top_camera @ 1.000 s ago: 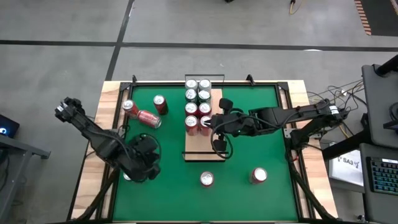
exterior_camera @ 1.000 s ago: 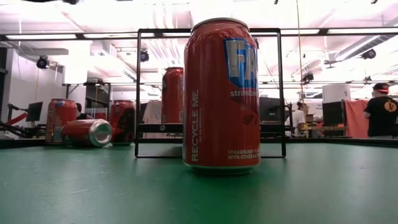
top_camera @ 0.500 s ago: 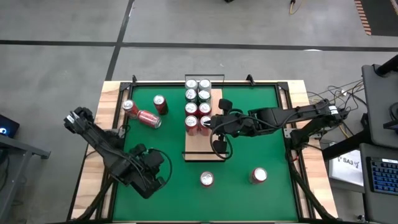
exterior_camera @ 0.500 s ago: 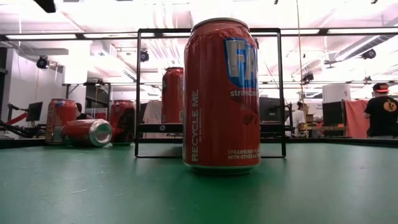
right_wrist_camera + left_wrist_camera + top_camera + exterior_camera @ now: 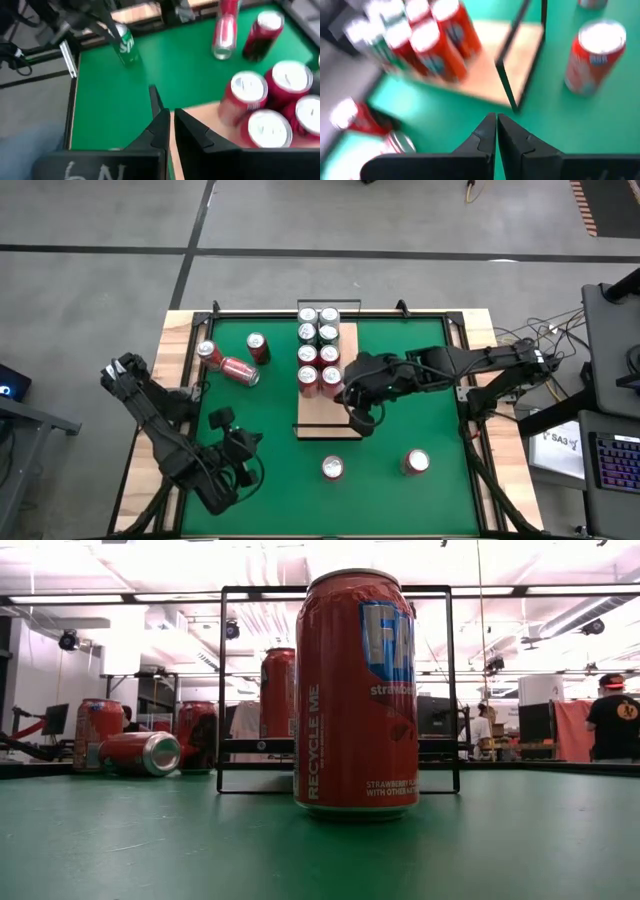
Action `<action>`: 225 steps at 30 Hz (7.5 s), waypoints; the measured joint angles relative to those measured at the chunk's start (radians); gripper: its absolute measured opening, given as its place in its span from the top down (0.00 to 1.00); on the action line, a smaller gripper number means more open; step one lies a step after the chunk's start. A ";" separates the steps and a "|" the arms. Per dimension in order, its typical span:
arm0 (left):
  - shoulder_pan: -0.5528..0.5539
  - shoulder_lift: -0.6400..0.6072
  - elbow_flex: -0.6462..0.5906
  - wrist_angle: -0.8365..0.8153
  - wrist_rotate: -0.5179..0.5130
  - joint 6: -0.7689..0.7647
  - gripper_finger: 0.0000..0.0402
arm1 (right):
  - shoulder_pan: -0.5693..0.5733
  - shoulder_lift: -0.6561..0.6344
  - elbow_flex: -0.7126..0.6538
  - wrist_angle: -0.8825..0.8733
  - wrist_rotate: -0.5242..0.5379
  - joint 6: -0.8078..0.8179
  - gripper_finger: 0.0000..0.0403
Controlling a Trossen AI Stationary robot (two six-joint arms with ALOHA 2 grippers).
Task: Place canned beverage on shelf
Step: Put the orange soda can on the shelf and aligned with the other orange soda can
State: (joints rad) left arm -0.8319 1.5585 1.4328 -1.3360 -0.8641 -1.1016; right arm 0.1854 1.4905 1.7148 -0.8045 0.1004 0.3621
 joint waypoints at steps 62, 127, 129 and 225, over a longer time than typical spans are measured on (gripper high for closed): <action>0.079 -0.510 -0.634 1.082 0.167 1.000 1.00 | 0.361 0.004 -0.269 -0.543 -0.116 0.894 0.96; 0.186 -0.509 -0.644 1.115 0.165 1.001 1.00 | 0.432 0.004 -0.346 -0.546 -0.125 0.963 0.34; 0.186 -0.509 -0.644 1.118 0.165 1.008 1.00 | 0.432 0.004 -0.346 -0.546 -0.125 0.989 0.35; 0.186 -0.509 -0.644 1.185 0.165 1.041 1.00 | 0.452 0.091 -0.349 -0.526 -0.124 1.081 0.29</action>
State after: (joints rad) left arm -0.6456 1.0500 0.7891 -0.1510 -0.6991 -0.0608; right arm 0.6373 1.5811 1.3661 -1.3306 -0.0238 1.4428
